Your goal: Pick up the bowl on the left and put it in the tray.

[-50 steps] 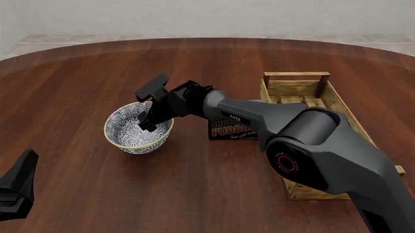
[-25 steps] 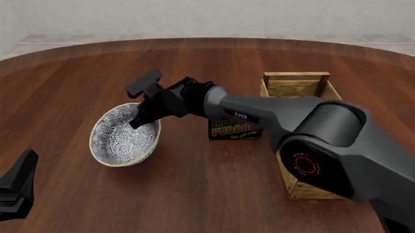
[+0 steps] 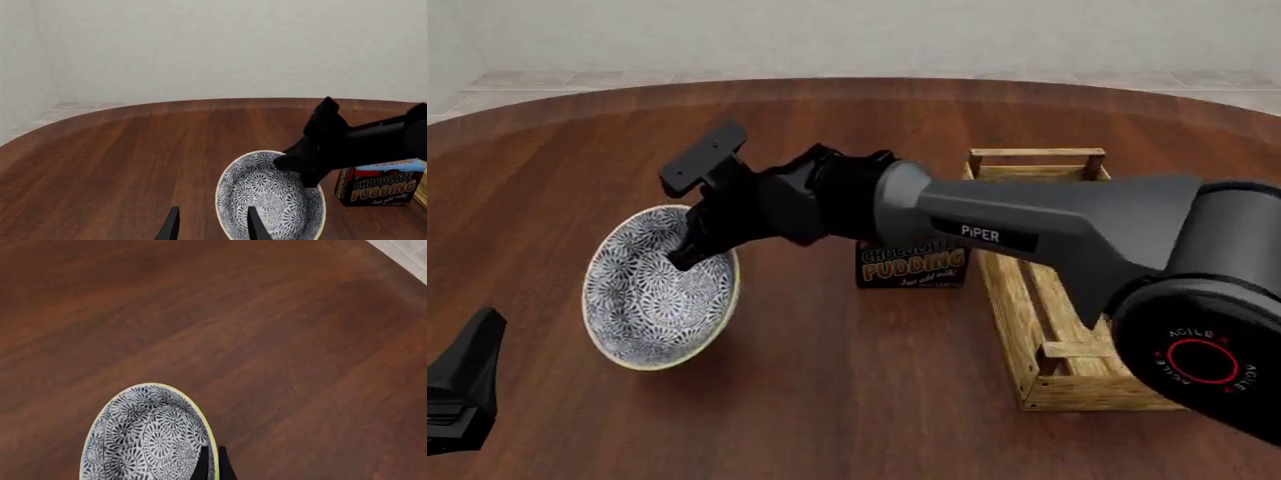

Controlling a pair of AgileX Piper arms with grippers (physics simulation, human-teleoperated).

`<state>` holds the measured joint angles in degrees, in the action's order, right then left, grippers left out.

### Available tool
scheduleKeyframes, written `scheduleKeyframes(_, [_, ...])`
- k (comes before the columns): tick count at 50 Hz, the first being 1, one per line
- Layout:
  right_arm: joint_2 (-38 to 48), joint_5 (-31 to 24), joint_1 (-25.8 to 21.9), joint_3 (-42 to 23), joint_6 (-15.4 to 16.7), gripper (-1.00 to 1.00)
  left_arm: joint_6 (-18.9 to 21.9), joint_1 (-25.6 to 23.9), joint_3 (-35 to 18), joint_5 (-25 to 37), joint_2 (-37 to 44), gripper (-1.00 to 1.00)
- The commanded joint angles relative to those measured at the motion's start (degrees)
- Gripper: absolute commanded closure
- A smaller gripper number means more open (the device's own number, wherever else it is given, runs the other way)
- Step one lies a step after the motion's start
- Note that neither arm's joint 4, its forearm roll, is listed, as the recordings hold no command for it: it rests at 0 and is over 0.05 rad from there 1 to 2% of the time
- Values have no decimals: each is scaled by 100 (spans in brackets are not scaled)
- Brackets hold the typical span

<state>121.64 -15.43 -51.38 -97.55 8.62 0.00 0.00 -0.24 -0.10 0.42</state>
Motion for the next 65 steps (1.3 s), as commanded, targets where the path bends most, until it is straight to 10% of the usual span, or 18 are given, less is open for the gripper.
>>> scheduleKeyframes(1, [-515,153,-75,384,54,100,0,0,0,0,0,-100])
scheduleKeyframes(65, [-2427,332,-227,1537,255,100,0,0,0,0,0,-100])
